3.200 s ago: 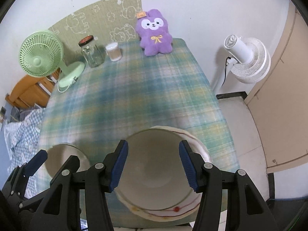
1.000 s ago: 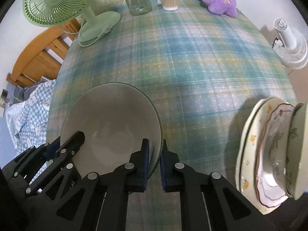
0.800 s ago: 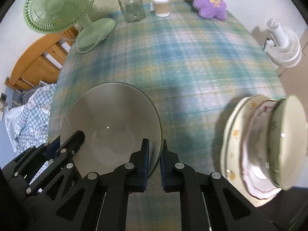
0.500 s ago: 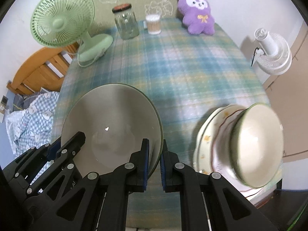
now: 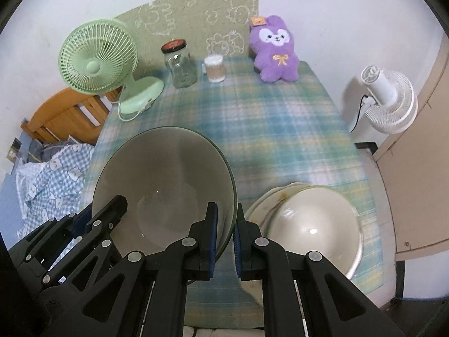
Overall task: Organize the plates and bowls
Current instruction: 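Lower the held bowl into the bowl on the plate stack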
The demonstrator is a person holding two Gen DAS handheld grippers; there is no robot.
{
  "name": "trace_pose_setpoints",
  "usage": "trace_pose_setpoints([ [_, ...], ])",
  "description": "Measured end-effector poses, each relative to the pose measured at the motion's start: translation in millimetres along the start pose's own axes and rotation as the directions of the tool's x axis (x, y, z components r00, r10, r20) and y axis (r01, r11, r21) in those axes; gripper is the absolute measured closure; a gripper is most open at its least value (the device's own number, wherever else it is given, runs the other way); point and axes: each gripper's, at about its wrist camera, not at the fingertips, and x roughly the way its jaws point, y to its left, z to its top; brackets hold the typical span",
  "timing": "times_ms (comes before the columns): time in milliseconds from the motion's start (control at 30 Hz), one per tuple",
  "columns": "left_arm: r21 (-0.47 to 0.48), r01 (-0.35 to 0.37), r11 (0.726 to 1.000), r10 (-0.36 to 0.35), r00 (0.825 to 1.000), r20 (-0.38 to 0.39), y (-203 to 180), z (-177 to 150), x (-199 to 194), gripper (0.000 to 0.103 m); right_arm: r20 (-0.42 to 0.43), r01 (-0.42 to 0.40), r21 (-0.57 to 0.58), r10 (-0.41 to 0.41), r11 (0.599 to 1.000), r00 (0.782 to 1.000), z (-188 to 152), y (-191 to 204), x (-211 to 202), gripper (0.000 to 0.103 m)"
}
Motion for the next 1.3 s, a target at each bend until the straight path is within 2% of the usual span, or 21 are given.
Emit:
trace_pose_setpoints([
  [500,0.028,0.02,0.999,-0.02,1.0,-0.013,-94.9,-10.3,10.1,0.092,-0.021,0.04,0.035,-0.039,0.999,0.999,-11.4,-94.9,-3.9,0.09],
  [700,0.022,0.035,0.999,-0.033,0.995,-0.096,-116.8,-21.3,29.9,0.092,-0.087,0.039,0.047,-0.035,0.998,0.996,-19.0,-121.2,13.9,0.09],
  [967,0.034,0.02,0.999,-0.014,0.986,-0.166,-134.0,-32.0,49.2,0.092,-0.164,0.035,0.057,-0.025,0.998,0.986,-28.4,-137.1,34.4,0.09],
  [1300,0.04,0.0,0.999,0.007,0.985,-0.172,-138.9,-36.7,52.5,0.087,-0.152,0.034,0.046,-0.026,0.998,0.988,-30.1,-137.1,30.8,0.09],
])
